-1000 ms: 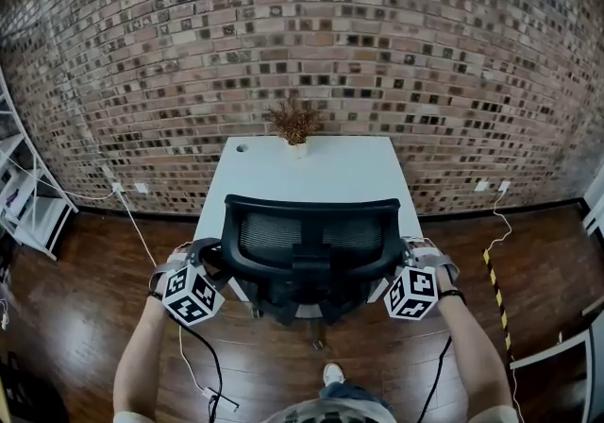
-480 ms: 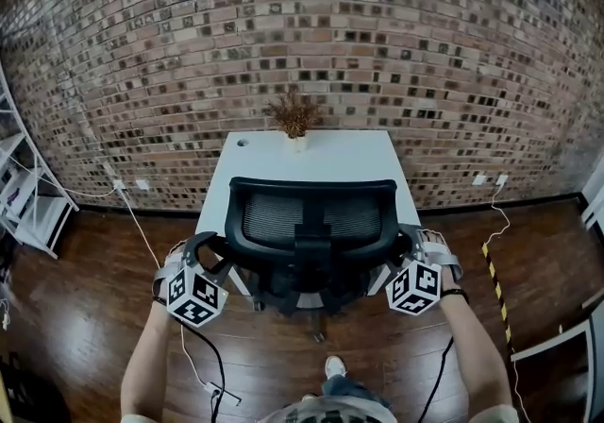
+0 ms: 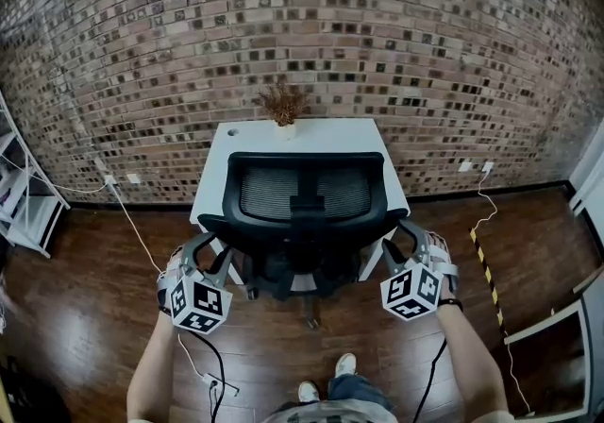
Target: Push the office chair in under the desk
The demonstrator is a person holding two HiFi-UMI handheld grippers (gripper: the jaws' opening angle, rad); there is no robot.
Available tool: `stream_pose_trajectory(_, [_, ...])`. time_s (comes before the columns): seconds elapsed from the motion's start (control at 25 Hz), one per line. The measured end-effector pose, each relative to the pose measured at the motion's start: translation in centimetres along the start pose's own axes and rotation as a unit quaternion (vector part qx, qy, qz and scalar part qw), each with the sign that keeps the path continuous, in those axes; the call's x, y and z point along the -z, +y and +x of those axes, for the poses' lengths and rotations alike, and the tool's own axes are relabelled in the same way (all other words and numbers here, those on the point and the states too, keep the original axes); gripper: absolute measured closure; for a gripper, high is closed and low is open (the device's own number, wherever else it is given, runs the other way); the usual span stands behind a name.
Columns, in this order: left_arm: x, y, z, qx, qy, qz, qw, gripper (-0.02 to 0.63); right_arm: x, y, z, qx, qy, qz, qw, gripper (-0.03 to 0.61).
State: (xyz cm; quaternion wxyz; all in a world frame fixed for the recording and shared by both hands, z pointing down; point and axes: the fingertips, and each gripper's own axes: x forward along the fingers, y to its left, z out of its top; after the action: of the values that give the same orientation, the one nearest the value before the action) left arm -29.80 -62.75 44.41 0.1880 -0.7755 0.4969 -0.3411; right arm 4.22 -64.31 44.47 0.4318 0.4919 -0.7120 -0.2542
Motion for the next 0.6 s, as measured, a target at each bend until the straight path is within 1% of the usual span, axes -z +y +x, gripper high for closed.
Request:
stream_pose_trajectory(0.08, [-0.8,-0.3,-0.9,-0.004,-0.013,-0.022,0.9997,0.458,-1.0,0.3,-1.1,0.003,-0.012,0.017,1.0,0.398])
stream_pose_trajectory(0.2, [-2.1,-1.0,-2.3,-0.008,-0.03,-0.063,0.9975,0.515,-2.9,0.8,-3.0,0.005,-0.034,0.045,0.998,0.44])
stream_pose_trajectory(0.32, [-3.3,-1.7,-3.6,-0.011,-0.041,-0.086,0.9954,0.574,-5.0,1.2,-5.0,0.004,-0.062,0.088,0.994,0.498])
stream_pose_trajectory(0.4, [-4.2,-2.4,-4.4,-0.014,-0.049,-0.096,0.9941,0.592,-5.7,1.7,-6.1,-0.002,-0.083,0.117,0.99,0.53])
stream_pose_trajectory(0.52, [-5.4,-4.0,-5.7,-0.017,-0.062,-0.118,0.9909,0.597,-6.3,2.7,-7.9,-0.01,-0.109,0.152,0.982,0.575])
stream_pose_trajectory(0.6, [-6.5,-5.2,-6.5,-0.016,-0.072,-0.142,0.9872,0.597,-6.4,3.4,-9.5,-0.021,-0.123,0.181,0.976,0.578])
